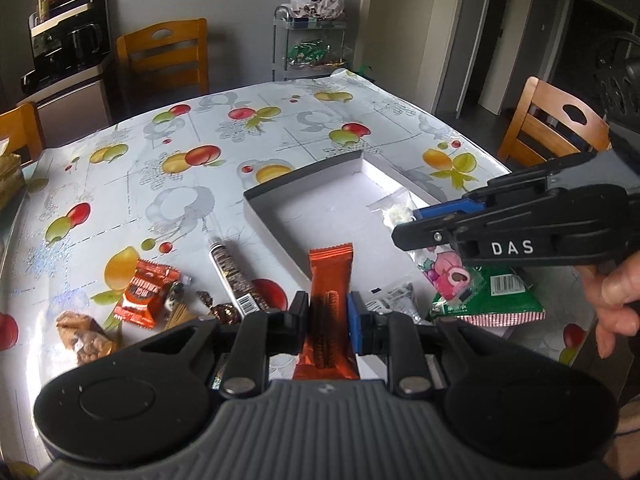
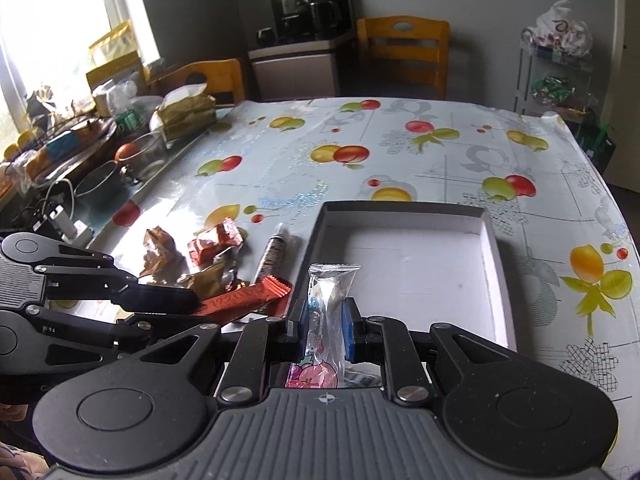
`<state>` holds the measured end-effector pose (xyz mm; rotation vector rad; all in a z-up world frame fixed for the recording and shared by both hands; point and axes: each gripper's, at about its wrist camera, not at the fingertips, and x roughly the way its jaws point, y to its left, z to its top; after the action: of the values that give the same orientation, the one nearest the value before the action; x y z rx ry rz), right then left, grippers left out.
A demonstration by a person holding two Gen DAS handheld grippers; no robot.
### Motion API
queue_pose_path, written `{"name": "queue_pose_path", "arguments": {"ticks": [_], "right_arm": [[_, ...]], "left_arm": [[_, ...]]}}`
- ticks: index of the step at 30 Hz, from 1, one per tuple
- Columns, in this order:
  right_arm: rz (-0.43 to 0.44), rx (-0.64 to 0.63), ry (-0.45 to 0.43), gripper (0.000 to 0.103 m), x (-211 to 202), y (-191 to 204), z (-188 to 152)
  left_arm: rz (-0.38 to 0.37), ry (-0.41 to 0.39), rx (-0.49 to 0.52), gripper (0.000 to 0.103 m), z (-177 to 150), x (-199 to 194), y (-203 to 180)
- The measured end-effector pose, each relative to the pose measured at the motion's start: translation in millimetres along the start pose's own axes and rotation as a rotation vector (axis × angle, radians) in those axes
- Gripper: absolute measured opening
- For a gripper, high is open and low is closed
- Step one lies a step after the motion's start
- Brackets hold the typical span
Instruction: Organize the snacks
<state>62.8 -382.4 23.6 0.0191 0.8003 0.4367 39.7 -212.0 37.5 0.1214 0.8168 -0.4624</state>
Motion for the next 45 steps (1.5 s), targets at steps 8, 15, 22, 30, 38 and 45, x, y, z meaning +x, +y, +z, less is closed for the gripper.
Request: {"name": "queue_pose_path", "arguments": {"ticks": [8, 15, 22, 30, 38, 45], "right_arm": [[-0.037, 0.032, 0.006, 0.019, 0.2, -16.5, -1.8], [-0.067, 0.057, 0.011, 0.019, 2.1, -29.1, -2.4], [-0.102, 0.077, 0.019, 0.019, 1.1, -42.2, -8.1], [-0.125, 0.089, 0.035, 0.019, 6.6, -47.5, -12.3], [-0.123, 0.089, 0.065, 0.019, 14.9, -46.2, -16.0], [-0.117, 0.085, 0.082, 0.019, 24.2, -47.9, -17.0]], "left_arm": [[-0.042, -0.010, 0.017, 0.019, 17.2, 14.2, -10.3], [-0.075, -0.022, 0.056, 0.019, 34.3, 28.3, -25.9], [-0.095, -0.015, 0.072, 0.019, 37.0, 43.2, -33.8], [-0.104, 0.016, 0.082, 0.019, 33.5, 62.3, -36.4], [-0.101, 0.060, 0.104, 0.019, 26.6, 77.3, -40.6], [-0.098, 0.099, 0.110, 0.019, 16.7, 88.0, -44.3]]}}
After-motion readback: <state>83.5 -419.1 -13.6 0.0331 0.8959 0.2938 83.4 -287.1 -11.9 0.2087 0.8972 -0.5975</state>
